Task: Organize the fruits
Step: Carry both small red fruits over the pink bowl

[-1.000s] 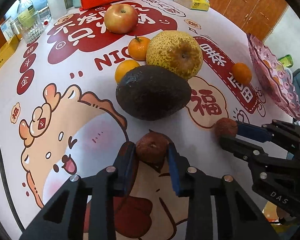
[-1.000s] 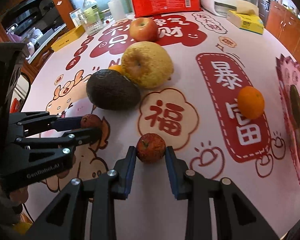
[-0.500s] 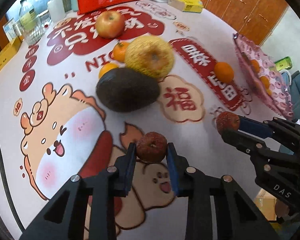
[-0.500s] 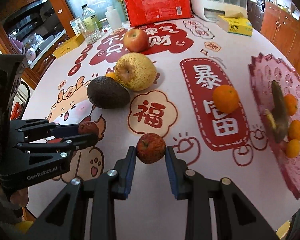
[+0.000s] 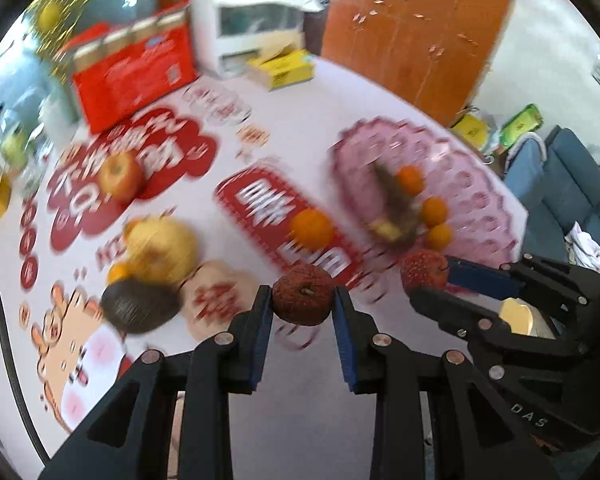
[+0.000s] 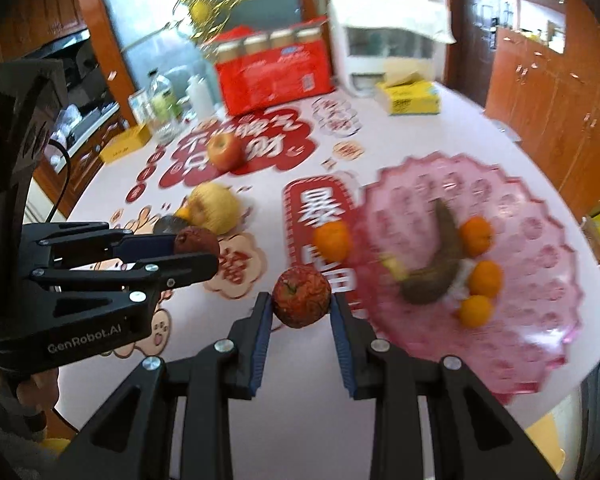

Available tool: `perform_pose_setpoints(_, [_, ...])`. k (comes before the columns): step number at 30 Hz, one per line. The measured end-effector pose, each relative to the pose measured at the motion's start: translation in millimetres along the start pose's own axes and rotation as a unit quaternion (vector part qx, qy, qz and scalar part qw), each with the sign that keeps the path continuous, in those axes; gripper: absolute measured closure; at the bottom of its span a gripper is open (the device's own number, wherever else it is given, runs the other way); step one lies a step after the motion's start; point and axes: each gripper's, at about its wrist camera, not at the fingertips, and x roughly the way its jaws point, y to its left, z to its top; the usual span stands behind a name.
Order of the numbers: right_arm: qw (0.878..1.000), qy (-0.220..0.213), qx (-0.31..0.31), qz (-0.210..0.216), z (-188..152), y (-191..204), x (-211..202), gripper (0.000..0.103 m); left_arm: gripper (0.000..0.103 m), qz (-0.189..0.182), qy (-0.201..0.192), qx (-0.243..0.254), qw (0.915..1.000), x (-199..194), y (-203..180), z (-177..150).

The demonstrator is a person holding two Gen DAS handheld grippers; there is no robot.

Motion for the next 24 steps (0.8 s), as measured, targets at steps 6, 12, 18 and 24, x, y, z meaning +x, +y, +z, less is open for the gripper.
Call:
perform_pose_setpoints(6, [0.999, -0.024, 0.026, -0.023, 2.8, -54.6, -26.2, 0.073, 0.075, -0.007, -0.024, 0.041, 0.9989, 2.6, -62.2, 36.3])
perform_pose_setpoints(12, [0.997, -0.038, 0.035, -0.049, 8.3, -107.8, -38.4, 0.073, 0.075, -0.006, -0.037, 0.058, 0.9976, 20.7, -111.2, 68.1])
perform_pose_setpoints(18, [0.997, -0.035, 0.036, -0.063, 16.9, -150.4, -30.2, 0.073, 0.075, 0.003, -0.033, 0.051, 0.9981, 50.3, -137.6, 91.1])
perform_pose_setpoints(24, [0.996, -0.021, 0.040, -0.079, 22.8, -182.7, -10.7, 0.073, 0.075, 0.015, -0.016, 0.038, 0.9991, 85.8, -146.3, 103.7])
